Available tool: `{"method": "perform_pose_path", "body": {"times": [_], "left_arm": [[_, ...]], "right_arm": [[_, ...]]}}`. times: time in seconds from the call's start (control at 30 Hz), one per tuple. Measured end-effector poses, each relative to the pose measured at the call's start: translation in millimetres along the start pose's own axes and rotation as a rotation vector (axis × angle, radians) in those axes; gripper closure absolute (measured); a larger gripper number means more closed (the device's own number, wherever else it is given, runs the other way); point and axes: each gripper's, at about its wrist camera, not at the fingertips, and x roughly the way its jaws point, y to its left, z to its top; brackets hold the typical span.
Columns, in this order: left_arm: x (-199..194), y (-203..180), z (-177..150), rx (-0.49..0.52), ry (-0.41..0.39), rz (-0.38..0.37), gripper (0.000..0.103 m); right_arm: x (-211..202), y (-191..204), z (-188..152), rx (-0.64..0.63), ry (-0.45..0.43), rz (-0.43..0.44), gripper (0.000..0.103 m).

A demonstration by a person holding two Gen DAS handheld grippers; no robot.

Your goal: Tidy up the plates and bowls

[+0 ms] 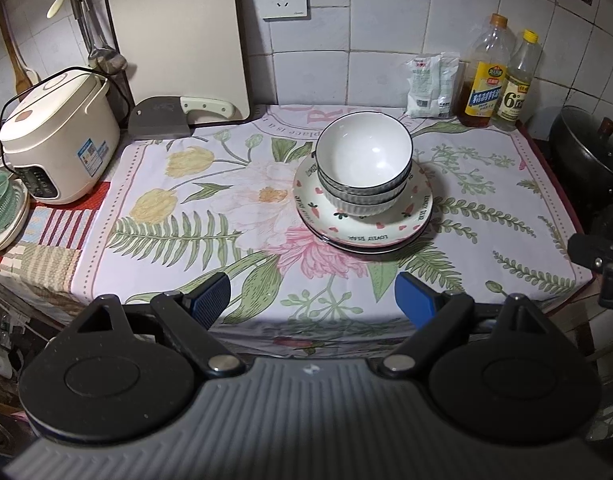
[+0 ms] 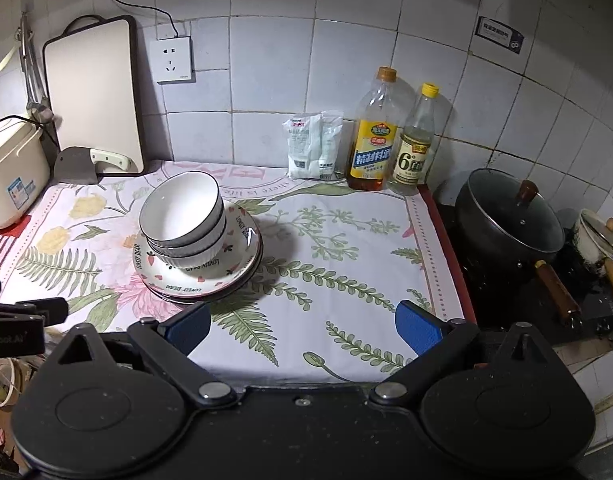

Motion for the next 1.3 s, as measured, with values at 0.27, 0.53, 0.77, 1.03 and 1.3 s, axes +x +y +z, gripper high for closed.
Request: {"method": "perform_pose_path", "body": {"times": [0.27,0.53,0.77,1.03,1.3], "left_arm": [[2.1,-3.0,-3.0,0.032,-0.012,0.022,0.013],[8.5,1.9,-2.9,0.011,-0.01,0.013,0.013],[5.8,3.0,-4.7,0.032,-0.032,0.022,0.013],[7.5,1.7,-3.4,0.031,-0.031,0.026,0.013],[6.7,-2.4,-2.5,0.008,-0.042,0.009,0.013]], "right_arm": [[3.6,0.0,-1.3,0.029,0.004,-0.001,0.003],[2.4,3.6,-0.5,0.034,-0.001,-0.003,0.003],[1.1,8.4,-1.4,0.047,-0.009,0.003,0.003],[4.7,9.4,-2.7,0.05,0.001,0.009,0.003],[5.9,8.0,-3.9,0.047,0.01,0.011,0.003]]}}
